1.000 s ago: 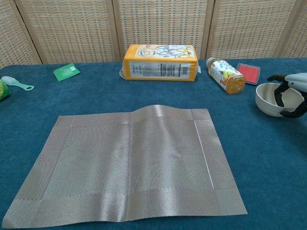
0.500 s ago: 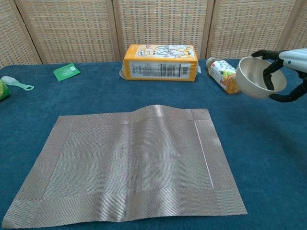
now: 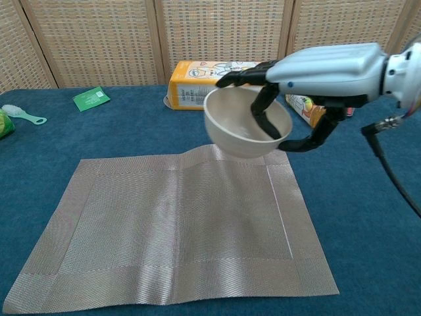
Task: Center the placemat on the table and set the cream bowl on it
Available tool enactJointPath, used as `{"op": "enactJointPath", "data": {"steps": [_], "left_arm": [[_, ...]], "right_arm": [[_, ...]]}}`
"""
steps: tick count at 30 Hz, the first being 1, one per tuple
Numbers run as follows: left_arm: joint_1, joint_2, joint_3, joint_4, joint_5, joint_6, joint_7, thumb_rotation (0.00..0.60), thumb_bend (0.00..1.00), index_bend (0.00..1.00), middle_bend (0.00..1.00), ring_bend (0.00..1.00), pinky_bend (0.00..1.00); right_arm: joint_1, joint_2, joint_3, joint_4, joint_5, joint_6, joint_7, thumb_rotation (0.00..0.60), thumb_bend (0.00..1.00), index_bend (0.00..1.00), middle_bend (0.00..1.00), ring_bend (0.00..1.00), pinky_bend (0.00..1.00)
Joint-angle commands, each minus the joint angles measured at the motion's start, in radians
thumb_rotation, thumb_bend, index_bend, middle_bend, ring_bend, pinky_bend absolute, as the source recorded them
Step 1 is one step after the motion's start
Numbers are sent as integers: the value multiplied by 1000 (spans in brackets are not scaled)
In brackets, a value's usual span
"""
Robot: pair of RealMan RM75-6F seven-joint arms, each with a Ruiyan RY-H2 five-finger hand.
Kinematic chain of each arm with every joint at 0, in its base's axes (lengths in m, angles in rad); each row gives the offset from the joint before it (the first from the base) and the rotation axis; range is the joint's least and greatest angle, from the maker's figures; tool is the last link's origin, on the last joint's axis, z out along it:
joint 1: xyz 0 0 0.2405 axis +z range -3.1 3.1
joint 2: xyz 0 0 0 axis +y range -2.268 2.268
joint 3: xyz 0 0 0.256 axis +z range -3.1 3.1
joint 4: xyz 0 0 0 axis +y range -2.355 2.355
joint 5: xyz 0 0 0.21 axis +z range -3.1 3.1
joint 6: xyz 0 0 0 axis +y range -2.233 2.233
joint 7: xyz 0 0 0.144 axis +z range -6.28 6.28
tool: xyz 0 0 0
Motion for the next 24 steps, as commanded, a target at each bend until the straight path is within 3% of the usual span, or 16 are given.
{"op": "enactJointPath", "data": {"steps": [1, 14, 24], "left_arm": [[-2, -1, -3, 3, -6, -5, 0, 600, 0, 0, 0, 0, 0], [-6, -3, -12, 6, -31, -24, 7, 600, 0, 0, 0, 0, 0], [-8, 3, -15, 9, -35, -34, -6, 600, 0, 0, 0, 0, 0]], "right_arm": [[77, -64, 27, 2, 29, -87, -60, 600, 584, 694, 0, 0, 0], [220, -277, 57, 190, 192, -229, -215, 600, 583, 692, 0, 0, 0], [249, -339, 33, 251, 309, -254, -341, 600, 583, 692, 0, 0, 0]]}}
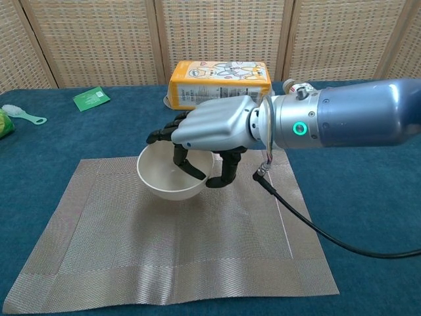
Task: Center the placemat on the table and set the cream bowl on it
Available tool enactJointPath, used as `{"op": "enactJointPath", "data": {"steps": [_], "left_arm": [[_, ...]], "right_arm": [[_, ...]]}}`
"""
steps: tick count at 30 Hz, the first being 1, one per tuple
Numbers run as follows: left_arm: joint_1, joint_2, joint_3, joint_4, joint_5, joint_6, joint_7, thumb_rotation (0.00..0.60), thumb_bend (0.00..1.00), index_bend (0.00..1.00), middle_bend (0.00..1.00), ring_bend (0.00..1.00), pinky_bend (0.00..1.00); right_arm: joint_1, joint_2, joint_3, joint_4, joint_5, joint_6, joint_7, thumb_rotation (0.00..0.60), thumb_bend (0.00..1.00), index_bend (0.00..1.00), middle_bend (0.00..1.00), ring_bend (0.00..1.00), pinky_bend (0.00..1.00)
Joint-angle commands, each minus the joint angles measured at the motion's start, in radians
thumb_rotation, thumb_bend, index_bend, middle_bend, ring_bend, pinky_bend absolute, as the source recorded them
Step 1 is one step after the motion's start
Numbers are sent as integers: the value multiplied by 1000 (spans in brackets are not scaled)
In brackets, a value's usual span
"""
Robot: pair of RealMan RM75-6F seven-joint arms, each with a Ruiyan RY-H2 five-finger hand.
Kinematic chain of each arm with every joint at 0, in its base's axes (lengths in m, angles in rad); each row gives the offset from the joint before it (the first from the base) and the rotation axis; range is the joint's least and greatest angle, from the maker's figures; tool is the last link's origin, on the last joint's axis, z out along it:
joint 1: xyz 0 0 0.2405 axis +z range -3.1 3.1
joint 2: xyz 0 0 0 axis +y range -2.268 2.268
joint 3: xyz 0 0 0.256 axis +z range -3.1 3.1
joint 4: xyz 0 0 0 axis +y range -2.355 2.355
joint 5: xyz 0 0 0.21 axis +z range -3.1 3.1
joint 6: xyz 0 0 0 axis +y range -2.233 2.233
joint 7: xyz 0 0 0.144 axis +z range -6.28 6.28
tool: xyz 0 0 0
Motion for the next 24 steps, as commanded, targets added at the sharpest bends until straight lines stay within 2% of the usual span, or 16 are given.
{"op": "enactJointPath", "data": {"steps": [1, 9, 11, 13, 15, 16, 18, 24], "left_arm": [[1, 2, 0, -1, 3, 1, -3, 600, 0, 0, 0, 0, 0], [2, 5, 3, -5, 12, 0, -6, 600, 0, 0, 0, 0, 0], [4, 5, 4, -7, 16, 2, -6, 600, 0, 0, 0, 0, 0], [5, 6, 4, -9, 18, 4, -7, 600, 0, 0, 0, 0, 0], [6, 7, 4, -10, 19, 6, -8, 600, 0, 0, 0, 0, 0], [7, 8, 4, -11, 21, 7, -9, 600, 0, 0, 0, 0, 0], [7, 8, 5, -12, 25, 7, -12, 600, 0, 0, 0, 0, 0], [10, 12, 8, -13, 38, 9, -21, 600, 0, 0, 0, 0, 0]], "right_arm": [[9, -13, -17, 15, 53, -15, -45, 600, 583, 690, 0, 0, 0], [14, -12, -59, 5, 125, -13, -114, 600, 561, 643, 0, 0, 0], [17, -10, -67, -4, 137, -7, -128, 600, 481, 540, 0, 0, 0], [19, -7, -72, -10, 145, -1, -139, 600, 271, 291, 0, 0, 0], [20, 1, -75, -23, 160, 5, -145, 600, 102, 93, 0, 0, 0], [17, 9, -73, -36, 165, 15, -141, 600, 41, 29, 0, 0, 0], [10, 28, -77, -61, 162, 33, -141, 600, 3, 0, 0, 0, 0], [-34, 123, -101, -157, 149, 106, -135, 600, 0, 0, 0, 0, 0]]}}
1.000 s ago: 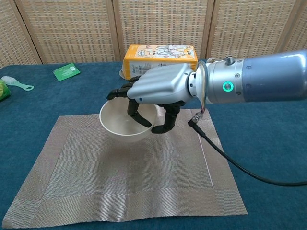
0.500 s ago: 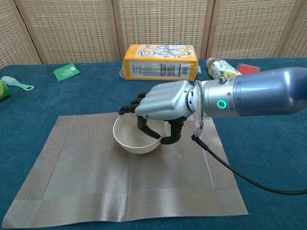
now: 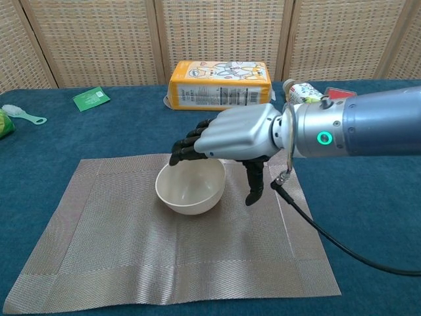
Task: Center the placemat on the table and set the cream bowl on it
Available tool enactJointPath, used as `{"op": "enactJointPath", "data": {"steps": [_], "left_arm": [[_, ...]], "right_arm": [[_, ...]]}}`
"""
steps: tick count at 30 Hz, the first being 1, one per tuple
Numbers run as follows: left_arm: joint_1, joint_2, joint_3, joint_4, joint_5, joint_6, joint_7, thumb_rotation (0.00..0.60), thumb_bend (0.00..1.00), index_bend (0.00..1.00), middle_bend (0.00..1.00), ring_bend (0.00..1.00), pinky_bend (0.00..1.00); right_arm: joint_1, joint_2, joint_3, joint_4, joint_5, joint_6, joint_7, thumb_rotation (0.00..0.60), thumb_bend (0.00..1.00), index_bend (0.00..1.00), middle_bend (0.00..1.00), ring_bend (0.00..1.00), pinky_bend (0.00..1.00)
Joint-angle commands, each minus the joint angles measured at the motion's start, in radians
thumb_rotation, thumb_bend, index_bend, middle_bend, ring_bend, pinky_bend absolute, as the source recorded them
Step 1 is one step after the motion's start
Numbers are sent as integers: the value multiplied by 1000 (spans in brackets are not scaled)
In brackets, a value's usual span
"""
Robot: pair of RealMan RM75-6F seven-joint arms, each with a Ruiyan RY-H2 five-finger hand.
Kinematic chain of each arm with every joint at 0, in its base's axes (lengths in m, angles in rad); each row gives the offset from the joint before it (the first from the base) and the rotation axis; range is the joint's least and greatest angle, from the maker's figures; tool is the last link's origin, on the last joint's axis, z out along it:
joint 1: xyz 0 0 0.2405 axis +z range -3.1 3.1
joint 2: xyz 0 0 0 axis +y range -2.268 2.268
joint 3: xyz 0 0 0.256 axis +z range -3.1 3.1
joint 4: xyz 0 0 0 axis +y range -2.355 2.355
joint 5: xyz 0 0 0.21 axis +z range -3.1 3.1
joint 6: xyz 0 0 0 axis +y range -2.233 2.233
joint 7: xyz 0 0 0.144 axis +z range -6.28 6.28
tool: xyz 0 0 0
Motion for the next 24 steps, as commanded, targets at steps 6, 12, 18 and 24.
{"op": "enactJointPath", "data": {"steps": [6, 12, 18, 24], "left_arm": [[9, 3, 2, -3, 15, 17, -6, 600, 0, 0, 0, 0, 0], [45, -13, 20, 7, 63, 85, 9, 600, 0, 0, 0, 0, 0], [92, -45, 43, 49, 98, 155, -1, 600, 0, 0, 0, 0, 0], [141, -50, 90, 74, 111, 171, -6, 600, 0, 0, 0, 0, 0]], "right_arm": [[-105, 191, -58, -155, -75, 140, 19, 600, 0, 0, 0, 0, 0], [-312, 393, -139, -203, -169, 404, 114, 600, 0, 0, 0, 0, 0], [-519, 393, -154, -102, -213, 691, 258, 600, 0, 0, 0, 0, 0], [-701, 312, -158, -24, -198, 889, 357, 600, 0, 0, 0, 0, 0]]}}
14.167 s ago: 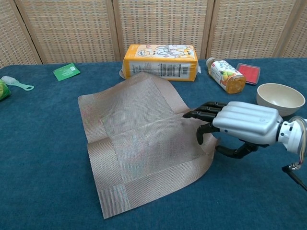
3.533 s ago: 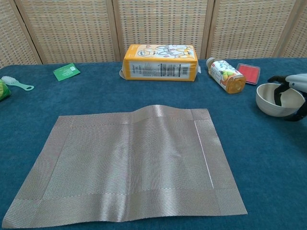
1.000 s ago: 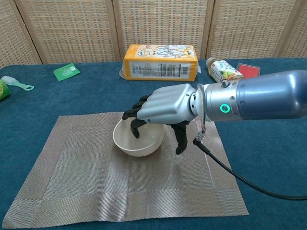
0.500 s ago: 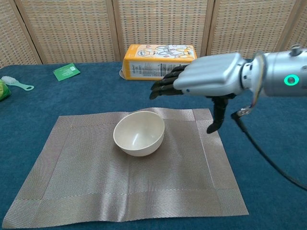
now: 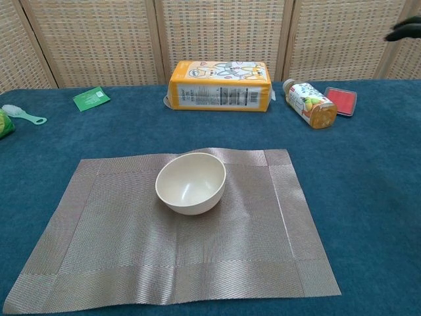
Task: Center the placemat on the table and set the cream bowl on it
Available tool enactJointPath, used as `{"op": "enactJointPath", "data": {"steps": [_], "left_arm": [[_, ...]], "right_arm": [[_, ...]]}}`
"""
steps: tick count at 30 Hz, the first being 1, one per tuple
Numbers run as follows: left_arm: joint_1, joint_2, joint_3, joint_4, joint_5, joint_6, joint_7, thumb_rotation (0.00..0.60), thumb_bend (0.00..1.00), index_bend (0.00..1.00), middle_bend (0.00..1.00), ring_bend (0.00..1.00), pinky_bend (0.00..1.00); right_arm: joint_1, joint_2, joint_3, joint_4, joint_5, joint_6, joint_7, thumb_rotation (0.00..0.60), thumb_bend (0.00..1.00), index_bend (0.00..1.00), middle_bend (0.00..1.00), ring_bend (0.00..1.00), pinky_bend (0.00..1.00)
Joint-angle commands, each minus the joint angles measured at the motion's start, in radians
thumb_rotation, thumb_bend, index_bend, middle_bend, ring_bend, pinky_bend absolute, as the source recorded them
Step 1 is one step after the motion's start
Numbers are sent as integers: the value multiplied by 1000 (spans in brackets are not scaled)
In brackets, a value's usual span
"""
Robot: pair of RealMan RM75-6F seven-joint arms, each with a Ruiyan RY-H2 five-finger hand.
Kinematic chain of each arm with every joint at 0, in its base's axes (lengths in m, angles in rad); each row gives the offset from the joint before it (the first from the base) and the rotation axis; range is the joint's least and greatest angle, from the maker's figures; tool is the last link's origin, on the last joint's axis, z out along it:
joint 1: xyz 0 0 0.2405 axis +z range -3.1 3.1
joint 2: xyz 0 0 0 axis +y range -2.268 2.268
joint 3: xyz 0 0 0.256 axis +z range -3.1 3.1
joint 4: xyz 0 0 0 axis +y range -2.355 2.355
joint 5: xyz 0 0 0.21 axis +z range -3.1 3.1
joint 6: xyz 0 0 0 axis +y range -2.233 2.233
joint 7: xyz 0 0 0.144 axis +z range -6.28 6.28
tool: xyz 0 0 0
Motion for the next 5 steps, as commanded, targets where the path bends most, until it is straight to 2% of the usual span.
{"op": "enactJointPath", "data": {"steps": [1, 5], "left_arm": [[21, -3, 23, 12, 9, 5, -7, 600, 0, 0, 0, 0, 0], [39, 0, 44, 24, 23, 3, -26, 600, 0, 0, 0, 0, 0]], "right_arm": [[-144, -50, -17, 76, -11, 137, 99, 600, 0, 0, 0, 0, 0], [-211, -74, -22, 117, -31, 193, 147, 600, 0, 0, 0, 0, 0]]}}
